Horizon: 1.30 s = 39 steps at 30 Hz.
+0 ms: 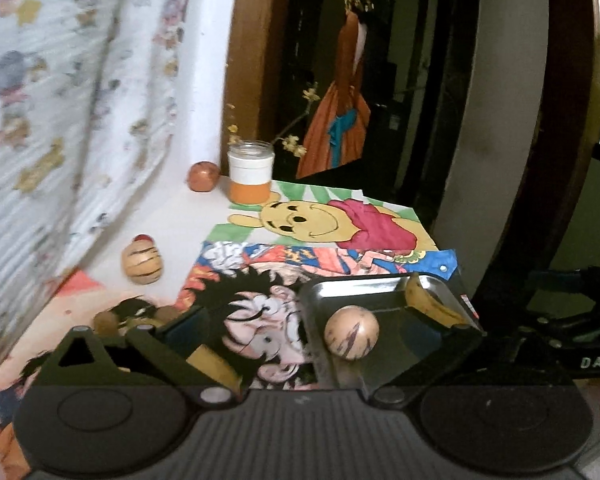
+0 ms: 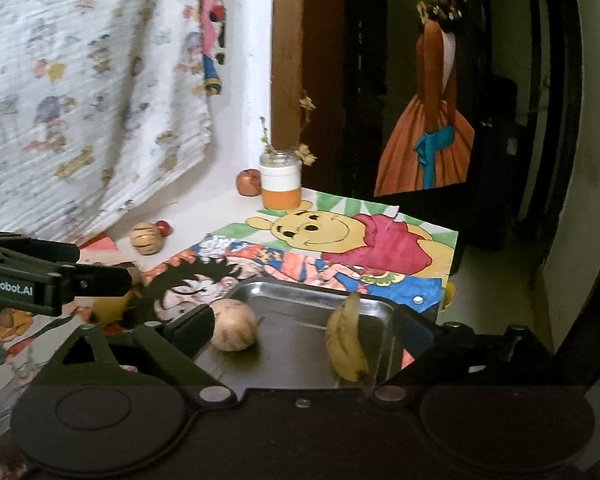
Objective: Organize fruits
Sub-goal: 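Open the left tool onto the tray while the right tool releases the banana there, then withdraw both tools from the tray back toward the remaining fruits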
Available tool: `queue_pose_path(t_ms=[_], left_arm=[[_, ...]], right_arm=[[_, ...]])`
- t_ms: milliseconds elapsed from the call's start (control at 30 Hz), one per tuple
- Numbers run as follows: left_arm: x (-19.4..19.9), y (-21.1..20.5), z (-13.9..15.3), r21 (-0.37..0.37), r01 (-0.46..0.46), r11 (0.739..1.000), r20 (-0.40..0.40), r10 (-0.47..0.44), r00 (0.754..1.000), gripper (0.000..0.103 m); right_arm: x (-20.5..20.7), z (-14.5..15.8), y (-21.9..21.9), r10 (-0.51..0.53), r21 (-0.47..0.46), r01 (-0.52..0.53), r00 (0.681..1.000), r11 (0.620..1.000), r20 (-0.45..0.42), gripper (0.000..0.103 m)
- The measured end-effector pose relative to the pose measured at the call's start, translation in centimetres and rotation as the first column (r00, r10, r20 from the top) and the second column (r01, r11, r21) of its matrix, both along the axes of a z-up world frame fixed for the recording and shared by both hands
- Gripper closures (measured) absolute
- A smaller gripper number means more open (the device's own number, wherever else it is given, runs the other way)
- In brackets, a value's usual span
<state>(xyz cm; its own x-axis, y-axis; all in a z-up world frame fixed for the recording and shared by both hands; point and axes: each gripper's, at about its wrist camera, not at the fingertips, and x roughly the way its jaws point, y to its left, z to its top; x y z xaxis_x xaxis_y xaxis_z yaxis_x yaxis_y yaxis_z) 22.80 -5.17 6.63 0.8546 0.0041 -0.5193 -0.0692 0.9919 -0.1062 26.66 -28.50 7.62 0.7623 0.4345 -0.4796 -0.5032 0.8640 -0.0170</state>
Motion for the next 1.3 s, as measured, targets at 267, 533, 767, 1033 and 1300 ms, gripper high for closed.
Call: queue_pose_path(t_ms=[267, 533, 767, 1033, 1300], left_arm=[[-5.8, 1.1, 0.2, -0.008, -0.009, 1.000, -0.010, 0.009, 1.000, 0.000], [-10.8, 2.4, -1.2, -0.037, -0.007, 0.999, -0.042, 0.006, 0.999, 0.000], [-13.6, 3.7, -2.7, -0.010, -0.017, 1.000, -0.080, 0.017, 0.997, 0.000], [-15.0, 5.1, -4.3, -0.023, -0.021, 1.000, -0.144, 0.018, 0.989, 0.000], [-15.3, 6.6, -5.3, -0.012, -0.021, 1.000, -0.182, 0.019, 0.983, 0.000]], right_arm=[[-6.0, 1.1, 0.9, -0.003, -0.009, 0.003, 1.000, 1.000, -0.018, 0.001], [-11.5, 0.0, 1.7, -0.014, 0.015, 0.015, 0.995, 1.000, -0.096, 0.001], [-14.4, -2.1, 2.1, -0.040, -0.008, 0.040, 0.984, 0.999, -0.175, 0.001], [-15.8, -4.3, 2.5, -0.084, -0.050, 0.073, 0.958, 0.996, -0.275, 0.001], [-16.7, -5.1, 4.8, -0.049, -0.085, 0.022, 0.941, 0.996, -0.335, 0.001]])
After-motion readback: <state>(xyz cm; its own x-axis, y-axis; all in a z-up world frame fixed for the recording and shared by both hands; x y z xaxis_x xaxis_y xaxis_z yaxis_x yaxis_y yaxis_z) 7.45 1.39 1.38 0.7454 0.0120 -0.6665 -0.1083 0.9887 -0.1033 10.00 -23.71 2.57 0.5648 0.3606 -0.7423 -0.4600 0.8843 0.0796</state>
